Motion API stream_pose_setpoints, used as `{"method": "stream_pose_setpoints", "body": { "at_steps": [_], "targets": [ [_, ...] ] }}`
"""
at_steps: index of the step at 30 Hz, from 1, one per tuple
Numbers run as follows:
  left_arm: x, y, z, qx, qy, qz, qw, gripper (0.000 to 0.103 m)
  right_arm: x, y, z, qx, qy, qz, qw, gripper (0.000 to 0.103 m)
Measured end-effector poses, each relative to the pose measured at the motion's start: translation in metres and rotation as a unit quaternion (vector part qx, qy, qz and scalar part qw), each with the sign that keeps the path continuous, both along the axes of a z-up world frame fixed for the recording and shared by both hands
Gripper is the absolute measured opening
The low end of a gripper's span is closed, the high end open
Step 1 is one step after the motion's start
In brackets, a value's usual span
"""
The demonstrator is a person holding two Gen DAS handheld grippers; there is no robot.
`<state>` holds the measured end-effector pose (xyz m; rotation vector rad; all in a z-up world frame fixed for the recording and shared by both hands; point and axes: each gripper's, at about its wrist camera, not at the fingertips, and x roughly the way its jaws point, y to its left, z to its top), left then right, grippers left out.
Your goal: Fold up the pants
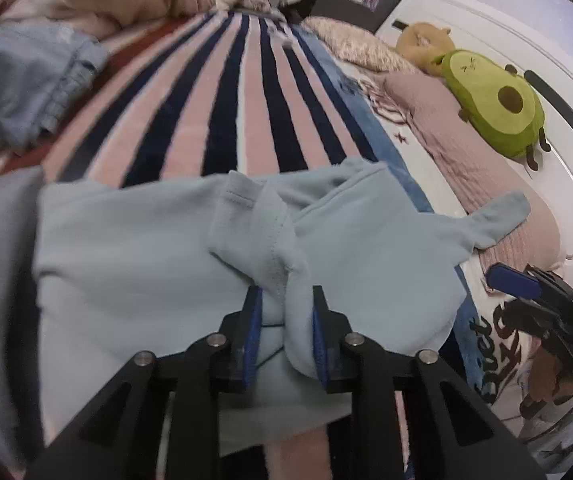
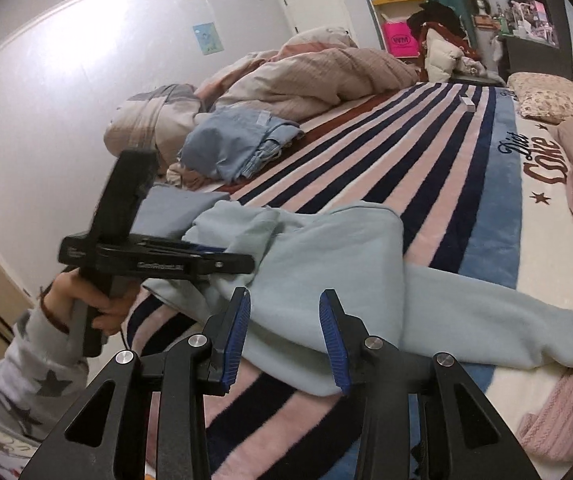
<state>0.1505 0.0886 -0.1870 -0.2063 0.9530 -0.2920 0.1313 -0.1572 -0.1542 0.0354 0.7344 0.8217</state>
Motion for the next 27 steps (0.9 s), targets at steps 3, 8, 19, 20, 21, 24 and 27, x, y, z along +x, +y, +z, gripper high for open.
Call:
{"method": "stream_pose_setpoints", "body": {
  "at_steps": [3,8,19,20,21,24,27],
  "targets": [
    [-0.014,0.005,0.009,0.022,-0.024,0.02,0.9993,0.007,0.003,-0.006,0.0,0.008,-0.002,-0.01,1.0,0.032],
    [-0.039,0.03,0.018,0.05,-0.048,0.117,0.9908,0.007,0.007,-0.046,0.004,0.012,-0.008,-0.083,0.996,0.032],
    [-0.054,0.057,0.008,0.052,-0.055,0.153,0.9854,0.052,-0.004,-0.172,-0.006,-0.063,-0.028,-0.386,0.92,0.061],
    [-0.055,0.057,0.011,0.057,-0.062,0.158,0.9839,0.054,0.001,-0.177,-0.007,-0.054,-0.018,-0.386,0.921,0.062],
    [-0.056,0.06,0.015,0.054,-0.067,0.161,0.9833,0.054,0.008,-0.181,-0.008,-0.043,-0.007,-0.379,0.924,0.069],
    [-0.058,0.068,0.023,0.036,-0.072,0.168,0.9825,0.054,0.034,-0.18,-0.007,-0.045,-0.005,-0.376,0.926,0.074],
    [-0.062,0.073,0.029,0.028,-0.081,0.172,0.9813,0.054,0.063,-0.169,-0.006,-0.094,-0.023,-0.41,0.907,0.071]
  ]
}}
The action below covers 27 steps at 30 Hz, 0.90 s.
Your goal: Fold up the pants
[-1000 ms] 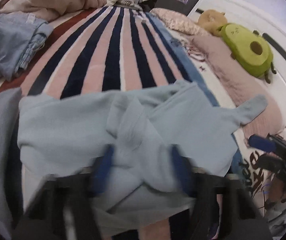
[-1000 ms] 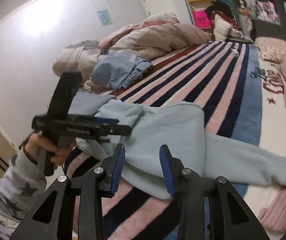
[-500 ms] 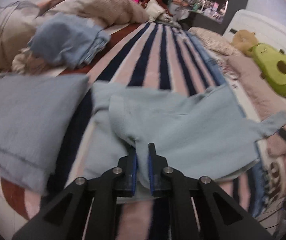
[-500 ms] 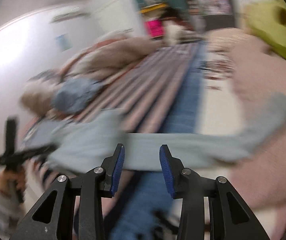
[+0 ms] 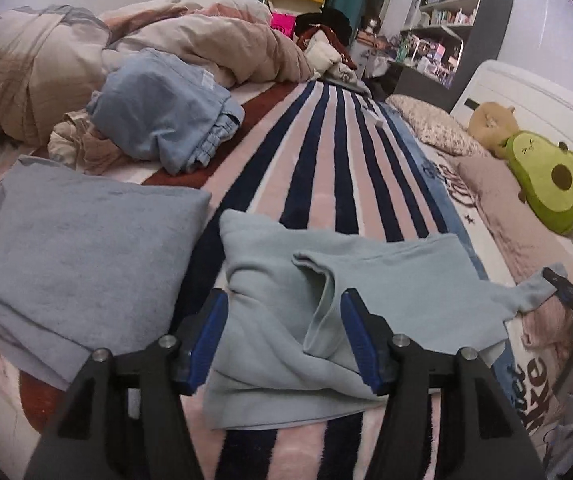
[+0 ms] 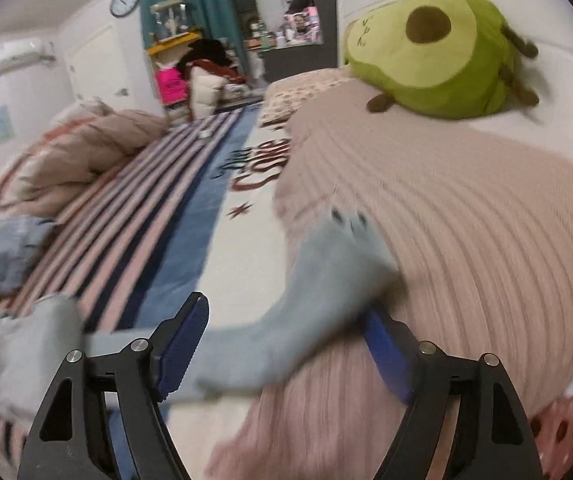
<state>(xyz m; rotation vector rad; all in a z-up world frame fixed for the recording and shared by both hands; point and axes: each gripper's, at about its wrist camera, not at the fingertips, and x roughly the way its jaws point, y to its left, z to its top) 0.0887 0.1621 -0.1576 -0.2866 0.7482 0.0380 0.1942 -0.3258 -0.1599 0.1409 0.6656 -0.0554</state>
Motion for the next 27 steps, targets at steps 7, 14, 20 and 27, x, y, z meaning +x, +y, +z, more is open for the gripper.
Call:
{"method": "stream_pose_setpoints", "body": {
  "at_steps": [7,14,20,27],
  "targets": [
    [-0.011,0.017,0.007,-0.015,-0.018,0.006,0.9997,0.054,0.015,0.044,0.023,0.003,0.003,0.067,0.998,0.002],
    [-0.028,0.041,0.017,-0.024,-0.038,0.019,0.9988,0.054,-0.001,0.214,0.07,0.078,-0.02,0.324,0.943,0.002],
    [-0.046,0.061,0.016,-0.017,-0.04,0.033,0.9985,0.054,-0.011,0.347,0.018,0.09,0.064,0.446,0.888,0.002],
    [-0.048,0.068,0.01,-0.035,-0.032,0.01,0.9988,0.07,-0.013,0.385,-0.048,0.07,0.15,0.473,0.866,0.026]
  ]
}}
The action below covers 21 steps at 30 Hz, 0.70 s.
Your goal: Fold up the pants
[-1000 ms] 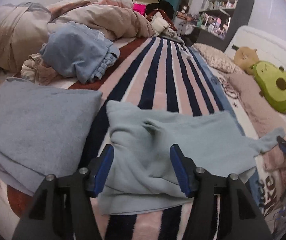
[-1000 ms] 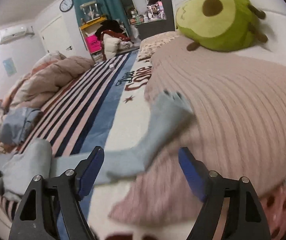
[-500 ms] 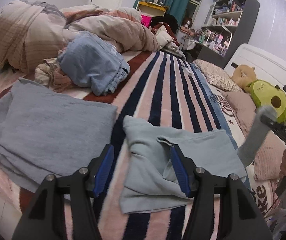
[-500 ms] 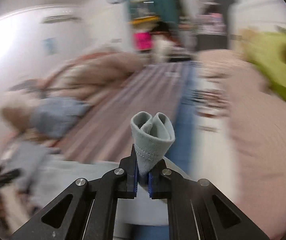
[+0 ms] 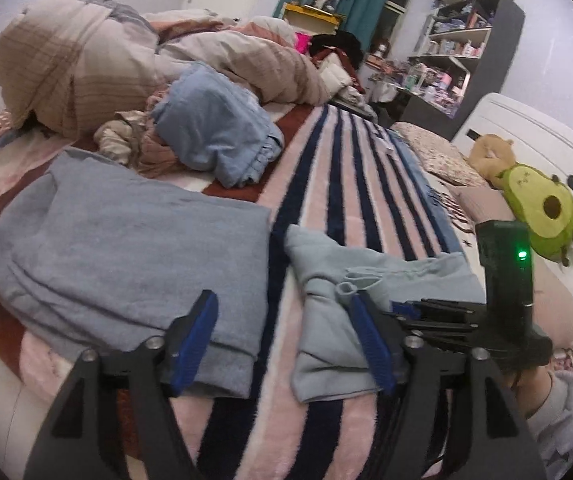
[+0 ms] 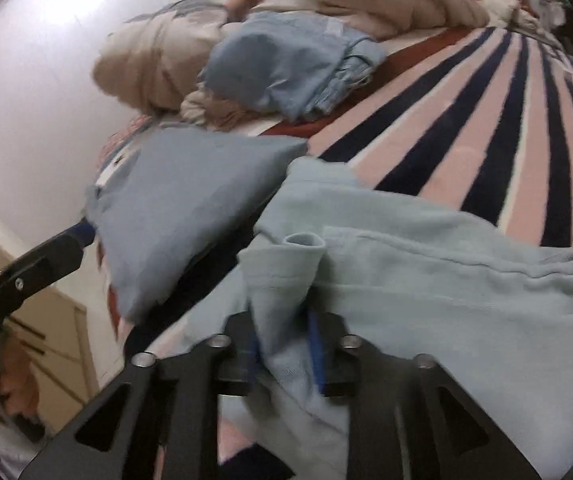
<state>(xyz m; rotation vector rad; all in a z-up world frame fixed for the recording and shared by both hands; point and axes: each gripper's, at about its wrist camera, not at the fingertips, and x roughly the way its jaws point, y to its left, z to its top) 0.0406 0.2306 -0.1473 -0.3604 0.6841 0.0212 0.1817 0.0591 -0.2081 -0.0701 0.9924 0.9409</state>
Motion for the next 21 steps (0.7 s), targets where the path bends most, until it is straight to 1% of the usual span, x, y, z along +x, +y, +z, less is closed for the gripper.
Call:
{"method": "stream_pose_setpoints", "body": {
  "at_steps": [1,2,3,4,6,7,8,9,11,12,13,14,15,16,18,19,20,21],
  "targets": [
    [0.002,-0.001,0.0,-0.009,-0.001,-0.009,0.9999,0.071,-0.005,-0.004,0.007,0.001,-0.006,0.005,1.0,0.04],
    [0.007,-0.003,-0.001,-0.022,-0.001,-0.021,0.9995,0.072,-0.009,-0.01,0.015,0.003,-0.014,0.009,1.0,0.049],
    [0.012,-0.005,-0.003,-0.034,0.002,-0.033,0.9989,0.076,-0.013,-0.018,0.027,0.01,-0.023,0.014,1.0,0.061],
    [0.019,-0.008,-0.005,-0.045,0.006,-0.047,0.9979,0.08,-0.02,-0.029,0.04,0.019,-0.037,0.018,0.999,0.063],
    [0.033,-0.016,-0.011,-0.066,0.015,-0.071,0.9952,0.082,-0.022,-0.055,0.062,0.017,-0.069,0.004,0.997,0.065],
    [0.04,-0.019,-0.015,-0.079,0.022,-0.08,0.9934,0.082,-0.02,-0.079,0.07,0.007,-0.085,-0.03,0.996,0.068],
    [0.048,-0.022,-0.02,-0.091,0.033,-0.086,0.9916,0.082,-0.015,-0.091,0.073,0.005,-0.09,-0.05,0.995,0.07],
    [0.057,-0.024,-0.025,-0.102,0.045,-0.088,0.99,0.082,-0.008,-0.11,0.074,-0.001,-0.096,-0.08,0.992,0.072],
    [0.073,-0.029,-0.037,-0.105,0.076,-0.082,0.9881,0.082,0.008,-0.148,0.066,-0.03,-0.094,-0.154,0.983,0.072],
    [0.08,-0.03,-0.044,-0.103,0.095,-0.079,0.9869,0.082,0.016,-0.162,0.059,-0.044,-0.085,-0.18,0.979,0.072],
    [0.085,-0.032,-0.05,-0.1,0.11,-0.076,0.986,0.082,0.026,-0.18,0.045,-0.053,-0.061,-0.207,0.975,0.074],
    [0.088,-0.035,-0.054,-0.095,0.118,-0.076,0.9856,0.082,0.031,-0.19,0.034,-0.048,-0.034,-0.215,0.975,0.074],
    [0.091,-0.038,-0.057,-0.088,0.127,-0.075,0.9852,0.082,0.036,-0.198,0.024,-0.035,-0.005,-0.214,0.976,0.074],
    [0.092,-0.04,-0.059,-0.086,0.132,-0.075,0.9847,0.082,0.04,-0.204,0.008,-0.004,0.046,-0.203,0.978,0.074],
    [0.092,-0.043,-0.061,-0.087,0.139,-0.075,0.9836,0.082,0.044,-0.207,-0.01,0.038,0.108,-0.188,0.976,0.074],
    [0.092,-0.046,-0.061,-0.091,0.141,-0.079,0.9827,0.082,0.045,-0.207,-0.018,0.055,0.13,-0.182,0.973,0.073],
    [0.091,-0.05,-0.062,-0.093,0.144,-0.082,0.9817,0.082,0.044,-0.206,-0.023,0.065,0.136,-0.177,0.973,0.073],
    [0.091,-0.054,-0.064,-0.091,0.148,-0.084,0.9813,0.082,0.039,-0.203,-0.024,0.065,0.132,-0.173,0.974,0.072]
  ]
}}
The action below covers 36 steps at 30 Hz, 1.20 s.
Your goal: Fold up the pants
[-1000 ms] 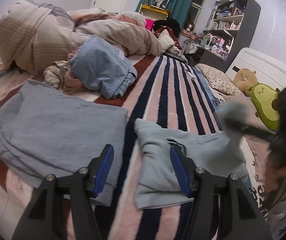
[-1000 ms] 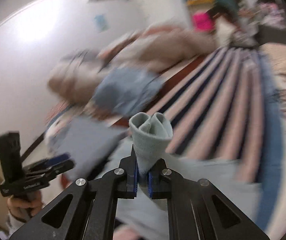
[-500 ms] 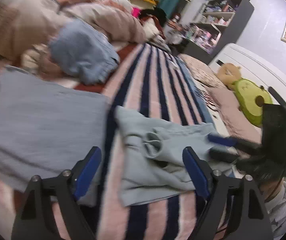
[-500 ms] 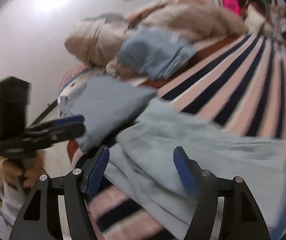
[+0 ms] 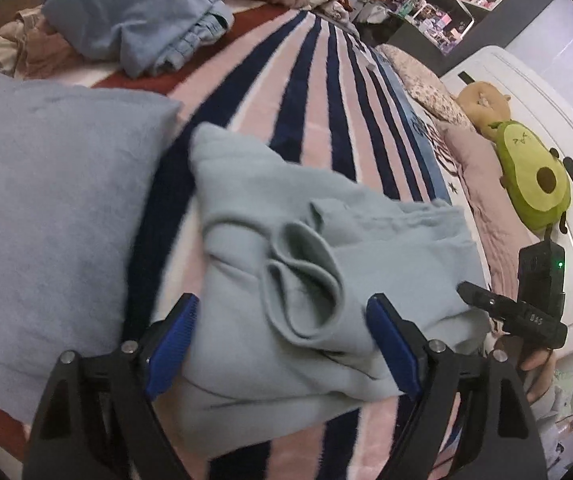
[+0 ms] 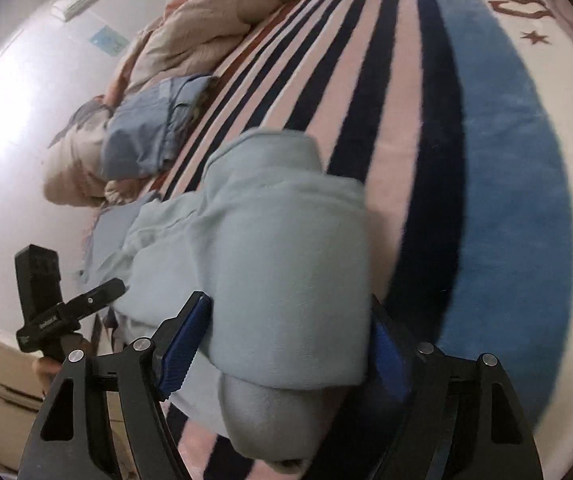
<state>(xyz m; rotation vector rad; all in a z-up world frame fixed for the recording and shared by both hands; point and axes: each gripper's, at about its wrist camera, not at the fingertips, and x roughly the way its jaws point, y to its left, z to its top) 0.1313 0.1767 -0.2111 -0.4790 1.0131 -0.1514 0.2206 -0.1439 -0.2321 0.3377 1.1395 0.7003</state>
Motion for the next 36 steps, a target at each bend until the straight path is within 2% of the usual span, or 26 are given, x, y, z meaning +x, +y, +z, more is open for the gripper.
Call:
{"method": "stream_pose_setpoints", "body": {
  "at_steps": [2,4,5,7,8,10,14,17,21,25,29,31,36],
  "targets": [
    [0.002,-0.006,-0.005,0.012,0.005,-0.003,0.9999,0.082,-0.002,0.002,0.001,-0.007,-0.01,-0.003,1.0,0.064],
    [0.005,-0.006,-0.009,-0.003,0.01,0.006,0.9999,0.081,-0.004,0.004,0.001,-0.002,-0.004,-0.001,1.0,0.046],
    [0.006,-0.005,-0.009,-0.013,0.01,0.009,0.9998,0.077,-0.003,0.005,-0.002,-0.003,-0.005,-0.002,1.0,0.044],
    [0.005,-0.005,-0.01,-0.031,0.013,0.005,0.9994,0.045,-0.005,0.008,-0.001,0.004,-0.012,-0.002,1.0,0.032],
    [0.005,-0.006,-0.009,-0.037,0.013,-0.001,0.9992,0.041,-0.005,0.009,0.0,0.006,-0.013,-0.003,1.0,0.031],
    [0.003,-0.012,-0.001,-0.015,0.001,-0.007,0.9999,0.029,-0.011,0.01,0.009,0.004,-0.026,-0.001,1.0,0.026],
    [-0.002,-0.003,0.036,-0.01,-0.05,-0.009,0.9987,0.026,-0.019,0.017,0.037,0.009,-0.056,0.007,0.998,0.023],
    [-0.006,0.016,0.08,0.018,-0.088,-0.008,0.9959,0.026,-0.023,0.033,0.068,0.029,-0.077,0.021,0.996,0.023],
    [-0.016,0.079,0.142,0.053,-0.132,0.024,0.9895,0.026,-0.026,0.086,0.111,0.051,-0.111,0.051,0.991,0.023],
    [-0.022,0.153,0.171,0.079,-0.131,0.068,0.9859,0.026,-0.024,0.166,0.135,0.092,-0.111,0.088,0.986,0.023],
    [-0.022,0.219,0.165,0.118,-0.103,0.109,0.9816,0.025,-0.021,0.244,0.132,0.107,-0.096,0.112,0.983,0.023],
    [-0.023,0.25,0.148,0.12,-0.085,0.125,0.9812,0.025,-0.021,0.287,0.119,0.101,-0.092,0.121,0.983,0.023],
    [-0.025,0.294,0.09,0.115,-0.026,0.145,0.9824,0.025,-0.026,0.34,0.067,0.088,-0.044,0.131,0.986,0.023]
  ]
}}
